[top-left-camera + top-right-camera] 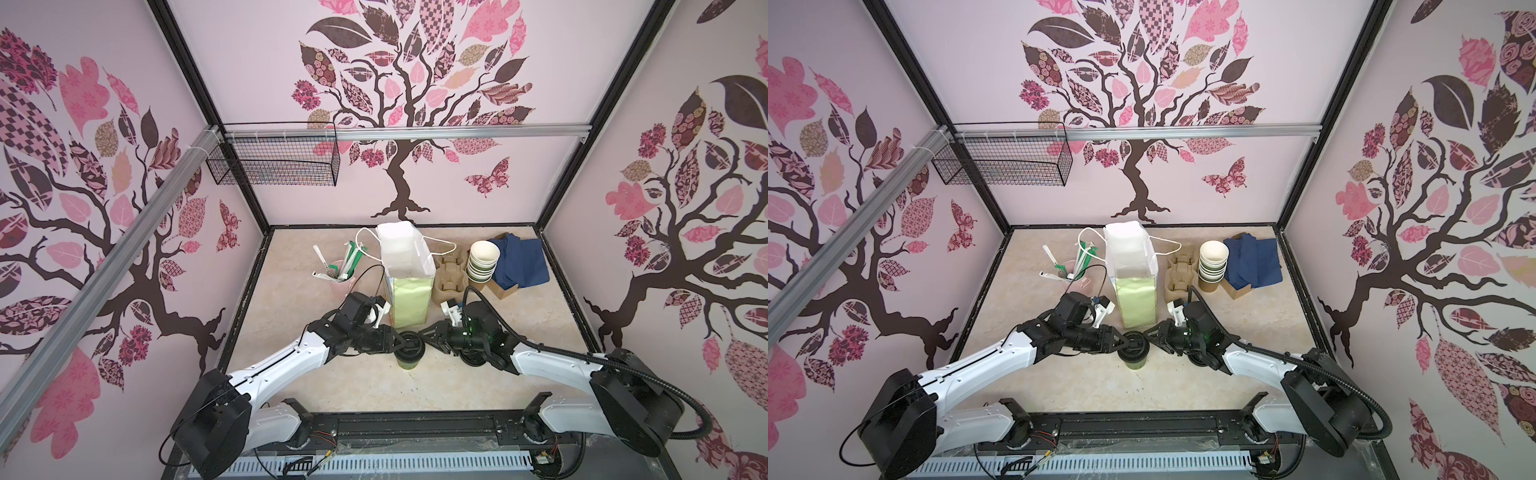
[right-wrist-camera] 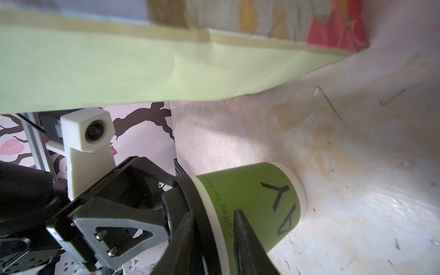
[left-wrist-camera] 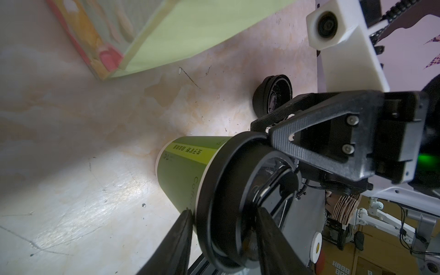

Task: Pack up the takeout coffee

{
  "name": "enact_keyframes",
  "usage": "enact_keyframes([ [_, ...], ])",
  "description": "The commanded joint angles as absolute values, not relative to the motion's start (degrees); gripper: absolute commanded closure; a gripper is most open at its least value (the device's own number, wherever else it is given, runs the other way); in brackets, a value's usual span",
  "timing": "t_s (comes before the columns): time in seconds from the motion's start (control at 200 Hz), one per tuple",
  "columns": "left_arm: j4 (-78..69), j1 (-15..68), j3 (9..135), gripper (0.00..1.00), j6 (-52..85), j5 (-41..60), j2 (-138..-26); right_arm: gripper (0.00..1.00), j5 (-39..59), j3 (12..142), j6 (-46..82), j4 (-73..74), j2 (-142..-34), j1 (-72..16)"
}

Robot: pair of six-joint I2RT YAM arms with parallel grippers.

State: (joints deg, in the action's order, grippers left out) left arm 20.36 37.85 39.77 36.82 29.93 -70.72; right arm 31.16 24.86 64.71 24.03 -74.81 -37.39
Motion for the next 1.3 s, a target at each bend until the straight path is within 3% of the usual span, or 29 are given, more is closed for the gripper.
enact_keyframes([
  [0.0, 27.55, 38.19, 37.55, 0.55, 35.65, 25.92, -73.37, 0.70, 30.23, 21.95, 61.60, 12.74, -79.12, -37.88],
  [0.405, 27.60, 38.16, 36.58, 0.55, 36.02, 25.80, -72.93, 0.72, 30.07, 19.05, 61.64, 11.89, -80.70, -37.92],
  [0.62, 28.22, 38.19, 37.03, 0.55, 35.69, 25.61, -73.20, 0.57, 25.99, 26.89, 62.07, 8.37, -65.35, -37.71],
  [0.75, 28.05, 38.19, 36.98, 0.55, 35.73, 25.74, -73.22, 0.55, 22.23, 27.21, 61.00, 4.03, -59.49, -37.71],
  [1.07, 28.47, 38.14, 37.40, 0.55, 35.14, 25.75, -73.48, 0.59, 37.46, 25.93, 54.34, 1.00, -60.93, -37.73],
  [1.291, 28.65, 38.14, 37.27, 0.55, 35.32, 25.58, -73.13, 0.64, 38.73, 23.16, 57.54, 7.81, -61.48, -37.71],
])
